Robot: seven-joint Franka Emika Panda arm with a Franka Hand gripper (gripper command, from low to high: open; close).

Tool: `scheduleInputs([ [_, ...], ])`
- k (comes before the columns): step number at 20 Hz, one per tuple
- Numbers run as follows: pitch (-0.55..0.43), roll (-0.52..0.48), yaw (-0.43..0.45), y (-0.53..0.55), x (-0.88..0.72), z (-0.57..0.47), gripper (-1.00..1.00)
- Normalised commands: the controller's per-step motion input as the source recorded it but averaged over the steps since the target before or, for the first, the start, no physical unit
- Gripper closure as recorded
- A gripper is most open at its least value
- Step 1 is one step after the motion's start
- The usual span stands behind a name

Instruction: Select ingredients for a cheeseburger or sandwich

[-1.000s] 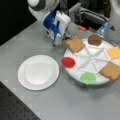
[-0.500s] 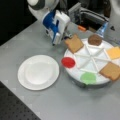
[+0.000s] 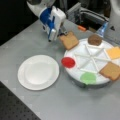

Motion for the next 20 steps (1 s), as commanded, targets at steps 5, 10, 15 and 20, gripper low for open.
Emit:
scheduleInputs([
  [5,0.074,0.181,0.127,-0.43,0.59,0.00,1.00],
  [10,0.102,0.184,0.254,-0.43,0.66,-0.04,1.00],
  [15,0.112,0.164,0.406,-0.48,0.75,-0.07,1.00],
  [20,0.085,0.149,0.480,-0.54,0.94,-0.25,1.00],
])
